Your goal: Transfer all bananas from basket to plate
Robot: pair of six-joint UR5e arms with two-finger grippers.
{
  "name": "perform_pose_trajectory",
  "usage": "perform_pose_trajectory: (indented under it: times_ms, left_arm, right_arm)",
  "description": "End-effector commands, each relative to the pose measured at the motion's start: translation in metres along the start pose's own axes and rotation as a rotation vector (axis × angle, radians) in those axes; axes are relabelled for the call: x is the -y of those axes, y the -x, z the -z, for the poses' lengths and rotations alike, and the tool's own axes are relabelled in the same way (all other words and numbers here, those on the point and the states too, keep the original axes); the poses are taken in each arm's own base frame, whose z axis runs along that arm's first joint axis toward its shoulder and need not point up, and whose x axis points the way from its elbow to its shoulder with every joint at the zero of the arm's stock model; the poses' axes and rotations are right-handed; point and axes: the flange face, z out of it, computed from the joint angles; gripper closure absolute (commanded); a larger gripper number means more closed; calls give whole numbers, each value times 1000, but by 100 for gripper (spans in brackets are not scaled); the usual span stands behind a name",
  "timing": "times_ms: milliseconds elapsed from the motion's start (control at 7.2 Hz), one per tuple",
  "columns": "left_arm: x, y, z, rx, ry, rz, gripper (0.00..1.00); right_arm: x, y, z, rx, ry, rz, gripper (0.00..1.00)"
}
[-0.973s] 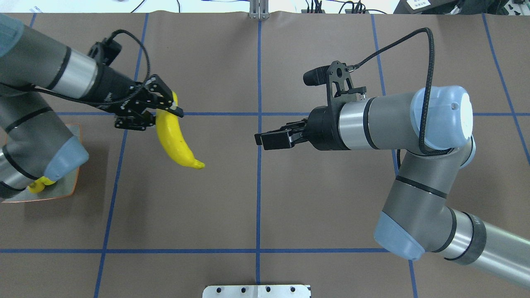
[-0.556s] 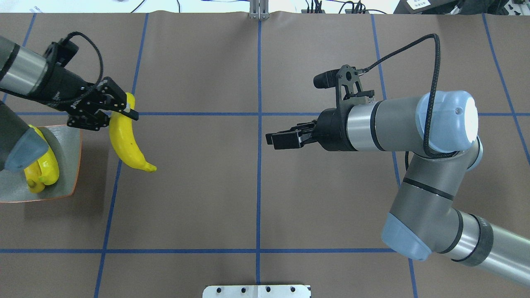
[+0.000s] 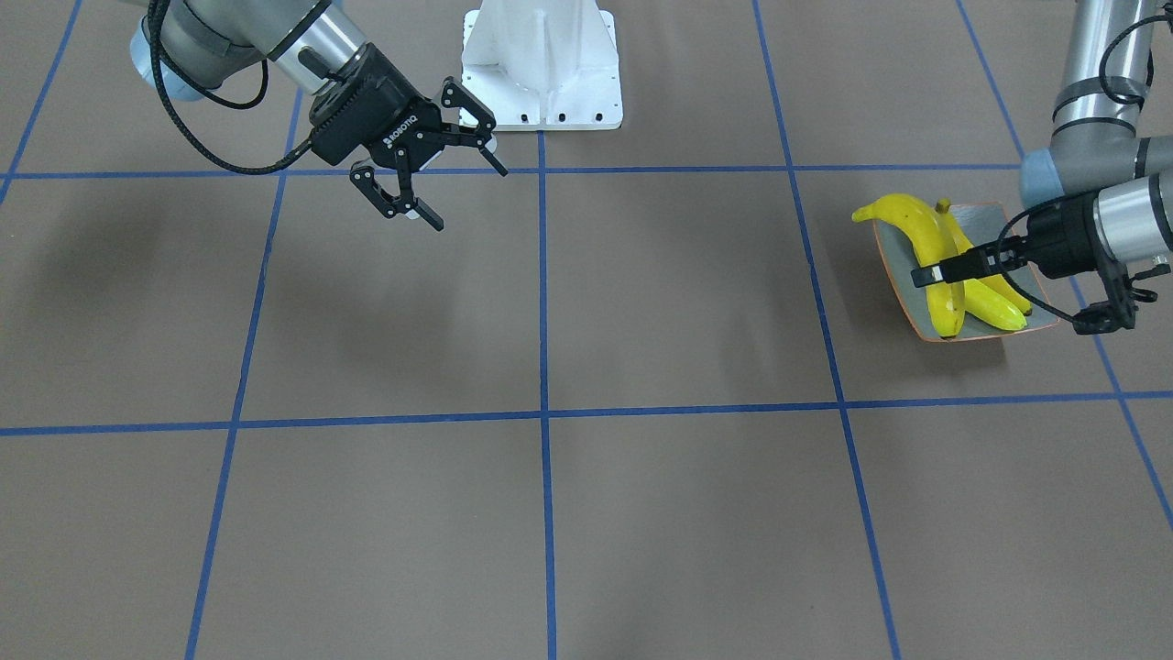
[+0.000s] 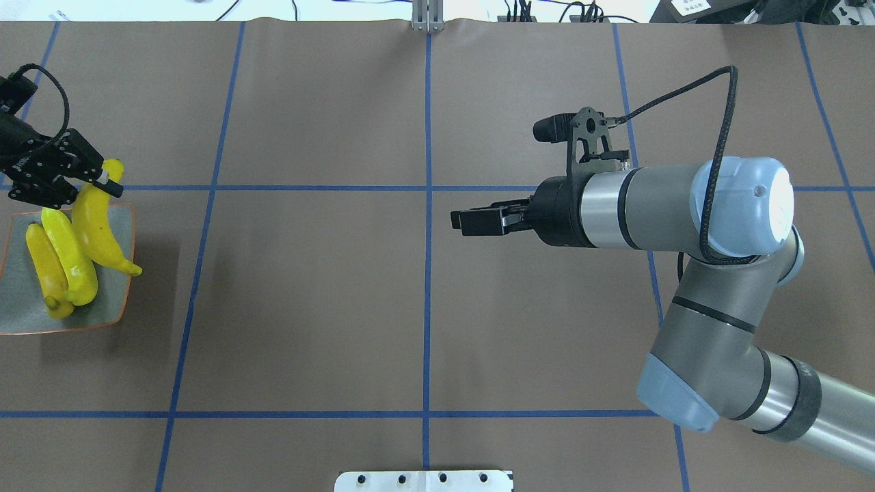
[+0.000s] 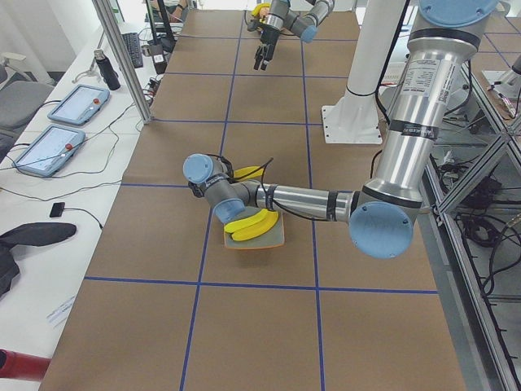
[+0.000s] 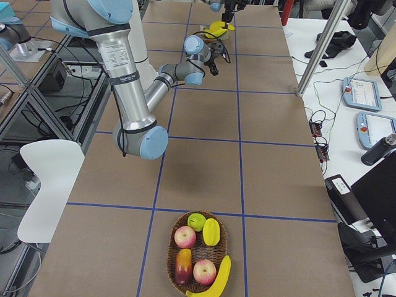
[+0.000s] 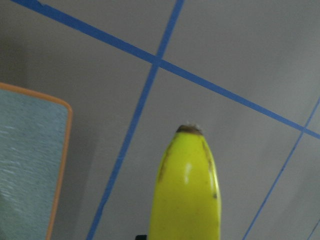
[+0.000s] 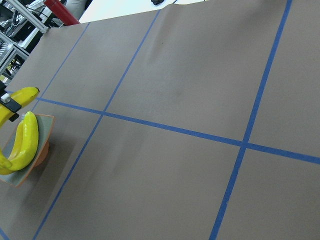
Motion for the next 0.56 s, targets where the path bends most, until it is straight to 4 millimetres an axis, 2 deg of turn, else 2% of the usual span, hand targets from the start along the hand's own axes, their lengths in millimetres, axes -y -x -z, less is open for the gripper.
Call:
perform_pose_trajectory:
  times_ms: [0,417]
  left_arm:
    - [16,28,-1,13,0,-2,100]
    - [23,44,-5,22,3,27,100]
  right_arm:
    - [0,0,0,-4,-7,-2,0]
    - [0,-1,-1,-7,-5,-3,0]
